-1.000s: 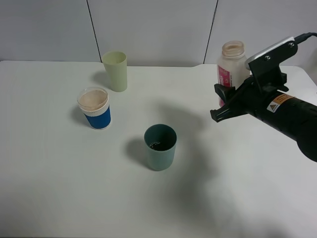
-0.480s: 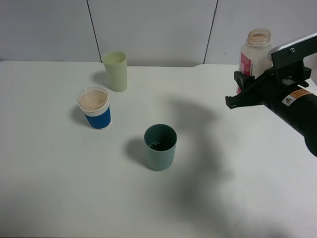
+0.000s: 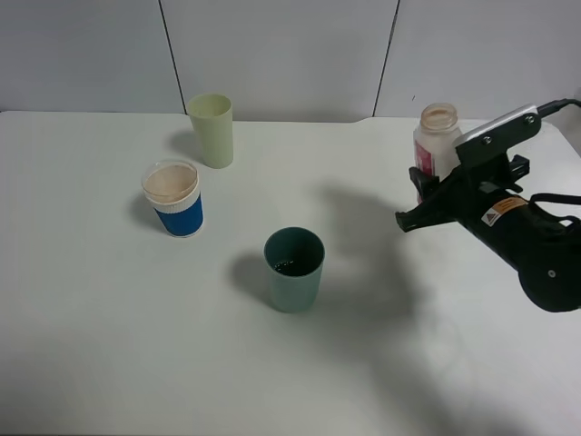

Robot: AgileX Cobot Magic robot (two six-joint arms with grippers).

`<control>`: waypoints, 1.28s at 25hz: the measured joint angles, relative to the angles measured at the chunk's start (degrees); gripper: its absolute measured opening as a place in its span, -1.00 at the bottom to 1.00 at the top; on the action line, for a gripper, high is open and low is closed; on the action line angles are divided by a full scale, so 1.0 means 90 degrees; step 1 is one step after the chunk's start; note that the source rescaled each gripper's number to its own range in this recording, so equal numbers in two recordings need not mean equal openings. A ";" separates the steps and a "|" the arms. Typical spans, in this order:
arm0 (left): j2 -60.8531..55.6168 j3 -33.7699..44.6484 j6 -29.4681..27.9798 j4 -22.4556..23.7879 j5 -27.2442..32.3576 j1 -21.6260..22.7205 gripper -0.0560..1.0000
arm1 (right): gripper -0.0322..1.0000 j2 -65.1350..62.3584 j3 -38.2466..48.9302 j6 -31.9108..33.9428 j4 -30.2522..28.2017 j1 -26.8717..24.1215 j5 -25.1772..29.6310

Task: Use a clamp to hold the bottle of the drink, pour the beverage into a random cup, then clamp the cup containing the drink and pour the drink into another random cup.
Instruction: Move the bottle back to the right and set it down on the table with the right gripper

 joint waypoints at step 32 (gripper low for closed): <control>0.0000 0.0000 0.0000 0.0000 0.0000 0.0000 0.58 | -0.86 0.0856 -0.0557 0.1326 -0.1216 -0.1602 -0.0299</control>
